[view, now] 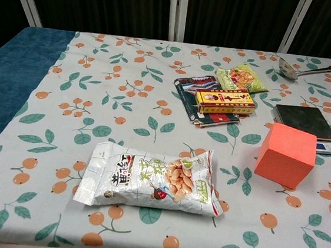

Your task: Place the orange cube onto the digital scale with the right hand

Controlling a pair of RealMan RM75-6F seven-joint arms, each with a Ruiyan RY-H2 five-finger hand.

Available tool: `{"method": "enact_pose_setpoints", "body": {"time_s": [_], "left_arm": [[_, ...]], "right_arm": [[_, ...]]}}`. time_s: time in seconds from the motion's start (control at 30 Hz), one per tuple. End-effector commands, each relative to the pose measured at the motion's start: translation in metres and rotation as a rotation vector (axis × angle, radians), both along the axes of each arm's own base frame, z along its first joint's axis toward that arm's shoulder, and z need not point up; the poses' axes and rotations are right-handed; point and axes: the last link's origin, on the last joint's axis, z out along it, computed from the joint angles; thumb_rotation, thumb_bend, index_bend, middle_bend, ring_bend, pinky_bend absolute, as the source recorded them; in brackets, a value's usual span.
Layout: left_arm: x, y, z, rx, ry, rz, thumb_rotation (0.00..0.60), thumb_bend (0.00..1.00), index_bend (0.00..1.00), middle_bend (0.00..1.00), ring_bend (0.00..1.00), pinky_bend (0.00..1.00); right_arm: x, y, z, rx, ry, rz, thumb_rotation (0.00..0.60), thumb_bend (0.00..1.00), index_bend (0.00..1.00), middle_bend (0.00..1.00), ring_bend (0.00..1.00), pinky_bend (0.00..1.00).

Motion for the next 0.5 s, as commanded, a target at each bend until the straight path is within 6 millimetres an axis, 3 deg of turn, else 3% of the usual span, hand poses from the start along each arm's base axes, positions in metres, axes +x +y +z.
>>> {"method": "enact_pose_setpoints", "body": {"time_s": [0.03, 0.27, 0.5], "left_arm": [[-0.001, -0.001, 0.0, 0.001, -0.002, 0.002, 0.6, 0.06, 0.12, 0.08, 0.0, 0.05], [-0.001, -0.006, 0.003, 0.015, -0.007, -0.004, 0.6, 0.06, 0.12, 0.08, 0.0, 0.05], [0.0, -0.009, 0.004, 0.021, -0.011, -0.005, 0.6, 0.06, 0.12, 0.08, 0.0, 0.05]], "right_arm": [[0.001, 0.0, -0.002, 0.008, -0.005, 0.004, 0.6, 0.16, 0.0, 0.0, 0.0, 0.0], [0.01, -0.003, -0.004, 0.028, -0.025, 0.043, 0.6, 0.16, 0.0, 0.0, 0.0, 0.0], [0.042, -0.012, -0.018, 0.124, -0.056, 0.147, 0.6, 0.16, 0.0, 0.0, 0.0, 0.0]]}}
